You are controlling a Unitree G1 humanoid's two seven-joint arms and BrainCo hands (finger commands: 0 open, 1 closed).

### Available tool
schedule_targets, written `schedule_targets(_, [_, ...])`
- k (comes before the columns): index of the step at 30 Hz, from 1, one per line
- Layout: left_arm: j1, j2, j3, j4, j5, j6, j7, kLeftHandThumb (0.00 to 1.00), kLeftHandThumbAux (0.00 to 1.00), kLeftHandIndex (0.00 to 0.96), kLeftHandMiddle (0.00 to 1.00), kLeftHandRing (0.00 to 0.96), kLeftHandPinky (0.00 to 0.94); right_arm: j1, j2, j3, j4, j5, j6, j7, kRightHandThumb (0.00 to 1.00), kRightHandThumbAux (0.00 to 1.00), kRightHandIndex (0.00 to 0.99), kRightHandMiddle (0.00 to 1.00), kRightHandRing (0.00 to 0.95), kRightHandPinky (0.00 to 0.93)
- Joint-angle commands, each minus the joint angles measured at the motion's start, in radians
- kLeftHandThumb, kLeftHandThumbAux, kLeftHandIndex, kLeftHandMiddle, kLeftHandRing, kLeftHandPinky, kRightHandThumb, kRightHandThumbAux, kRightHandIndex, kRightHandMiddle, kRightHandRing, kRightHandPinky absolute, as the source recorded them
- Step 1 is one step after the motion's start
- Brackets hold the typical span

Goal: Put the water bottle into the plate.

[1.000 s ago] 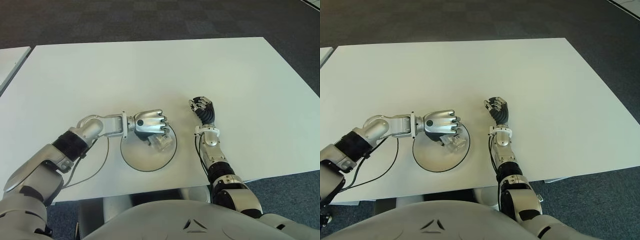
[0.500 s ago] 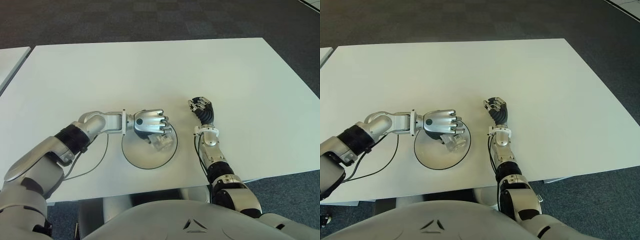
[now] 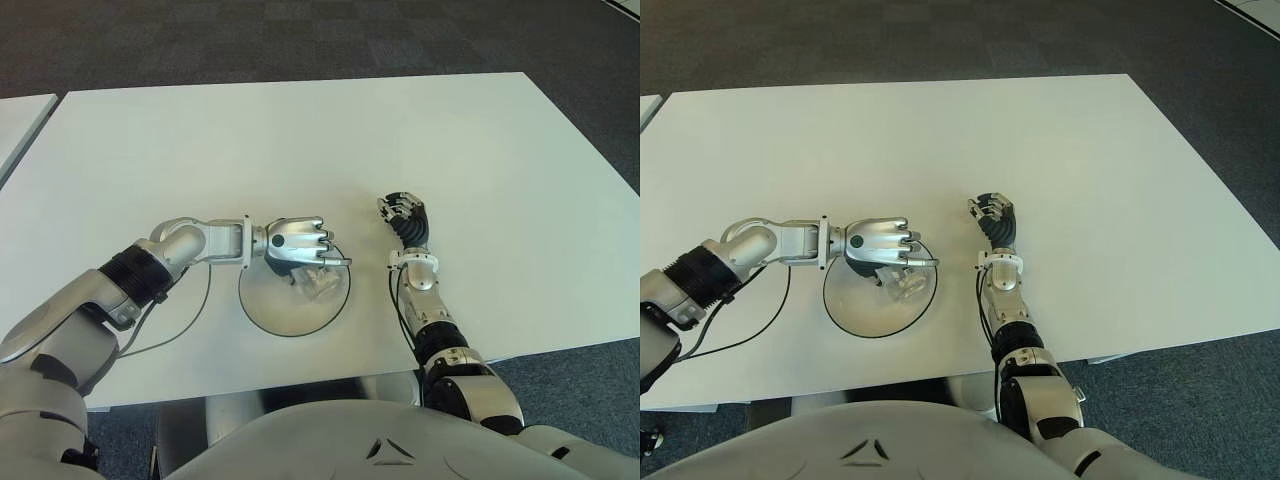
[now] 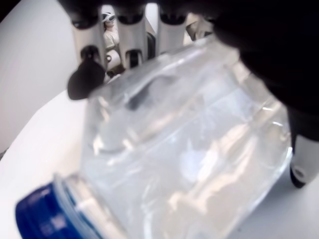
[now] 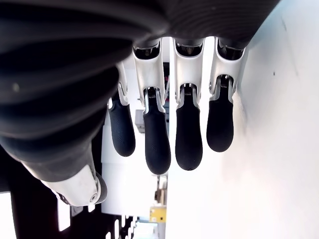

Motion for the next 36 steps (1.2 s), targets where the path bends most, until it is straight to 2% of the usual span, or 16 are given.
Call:
schedule_targets(1, [0.020,0.009,0.009,-0.011,-0.020,0.011,-0.002,0.221,0.536,0.000,0.000,0.000,0.000,0.000,0.006,0.002,0.024,-0.001,0.019,-0.011,0.707,0.730,0.428,0.557,0.567,0.524])
schedule_targets(7, [0.024,0.005,0.008,-0.001,-0.020,0.013,0.038,0.236,0.475,0.000,0.000,0.000,0.000,-0.004,0.005,0.005,0.032,-0.002,0.017,-0.016,0.708,0.730,0.428,0.562,0.569,0.526])
schedule_targets(19, [0.021,0.001,0.018,-0.003,-0.022,0.025,0.058,0.239,0.419,0.000,0.000,0.000,0.000,-0.007,0.003,0.006,0.041,-0.001,0.007,-0.016,0.708,0.730,0.427,0.567,0.573,0.539])
schedule_targets(36, [0.025,0.000,0.021,-0.007,-0.003,0.090,0.120,0.187,0.346,0.000,0.000,0.000,0.000,-0.004,0.005,0.009,0.030,-0.004,0.028,-0.032,0.709,0.730,0.427,0.546,0.556,0.516])
